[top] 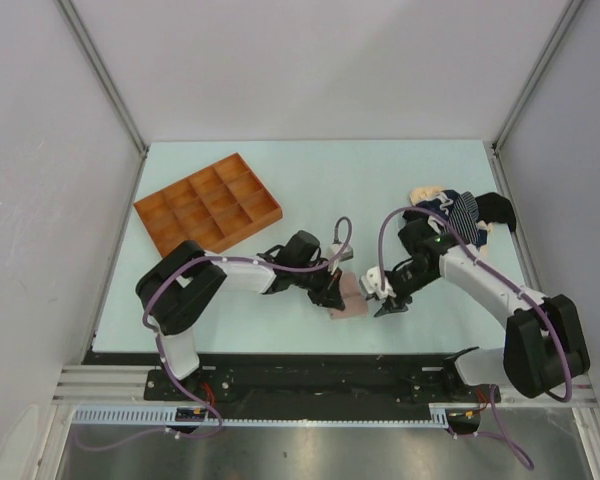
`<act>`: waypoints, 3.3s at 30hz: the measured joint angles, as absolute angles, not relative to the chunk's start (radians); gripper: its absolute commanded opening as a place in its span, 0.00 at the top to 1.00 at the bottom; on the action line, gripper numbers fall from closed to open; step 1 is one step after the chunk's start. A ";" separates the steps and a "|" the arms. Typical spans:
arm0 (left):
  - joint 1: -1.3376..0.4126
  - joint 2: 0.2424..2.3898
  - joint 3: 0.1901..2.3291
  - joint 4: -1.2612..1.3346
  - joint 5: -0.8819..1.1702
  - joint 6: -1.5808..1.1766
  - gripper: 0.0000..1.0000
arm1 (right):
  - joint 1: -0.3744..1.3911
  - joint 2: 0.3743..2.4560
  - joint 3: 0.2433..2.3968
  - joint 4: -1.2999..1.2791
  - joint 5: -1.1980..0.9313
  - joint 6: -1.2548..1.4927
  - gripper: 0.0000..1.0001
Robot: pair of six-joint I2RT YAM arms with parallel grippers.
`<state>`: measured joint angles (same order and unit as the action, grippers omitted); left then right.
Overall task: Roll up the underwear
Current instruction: Roll the underwear to the center of the board.
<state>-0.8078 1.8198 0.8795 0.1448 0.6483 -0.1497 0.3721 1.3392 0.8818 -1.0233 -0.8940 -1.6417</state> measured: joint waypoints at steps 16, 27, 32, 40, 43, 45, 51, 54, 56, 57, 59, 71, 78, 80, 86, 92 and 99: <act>-0.746 1.867 0.793 0.381 0.749 -0.355 1.00 | 0.617 1.380 0.749 -0.594 -0.591 -1.541 0.48; -0.737 1.863 0.748 0.467 0.724 -0.420 0.63 | 0.671 1.472 0.734 -0.466 -0.480 -1.530 0.65; -0.735 1.731 0.614 0.517 0.586 -0.416 0.56 | 0.676 1.491 0.750 -0.457 -0.470 -1.504 0.74; -0.738 1.423 0.365 0.572 0.406 -0.342 0.50 | 0.669 1.579 0.881 -0.611 -0.491 -1.470 0.79; -0.767 1.273 0.257 0.608 0.340 -0.302 0.46 | 0.659 1.641 0.964 -0.706 -0.515 -1.461 0.79; -0.812 1.179 0.193 0.636 0.300 -0.266 0.42 | 0.652 1.673 1.003 -0.757 -0.537 -1.455 0.79; -0.982 0.952 0.062 0.702 0.202 -0.126 0.33 | 0.623 1.792 1.125 -0.925 -0.643 -1.448 0.79; -1.049 0.928 0.062 0.699 0.164 -0.041 0.30 | 0.597 1.863 1.185 -1.014 -0.702 -1.449 0.79; -1.079 0.956 0.080 0.680 0.151 0.009 0.29 | 0.577 1.902 1.213 -1.057 -0.735 -1.451 0.79; -1.094 0.985 0.102 0.667 0.142 0.035 0.28 | 0.567 1.920 1.227 -1.076 -0.752 -1.451 0.79; -1.120 1.070 0.161 0.640 0.133 0.086 0.26 | 0.552 1.949 1.247 -1.109 -0.779 -1.452 0.79; -1.176 1.477 0.486 0.531 0.053 0.317 0.32 | 0.527 2.022 1.258 -1.253 -0.841 -1.452 0.79; -1.176 1.559 0.539 0.469 0.055 0.368 0.50 | 0.516 2.031 1.258 -1.272 -0.846 -1.452 0.79; -1.176 1.570 0.543 0.450 0.057 0.371 0.58 | 0.515 2.032 1.258 -1.272 -0.847 -1.452 0.79; -1.176 1.621 0.619 0.361 0.072 0.368 0.98 | 0.511 2.032 1.258 -1.273 -0.842 -1.440 0.70; -1.136 1.637 0.660 0.317 0.129 0.302 1.00 | 0.467 1.995 1.245 -1.262 -0.839 -1.407 0.59; -1.016 1.690 0.715 0.290 0.338 0.141 1.00 | 0.329 1.829 1.243 -1.195 -0.856 -1.360 0.51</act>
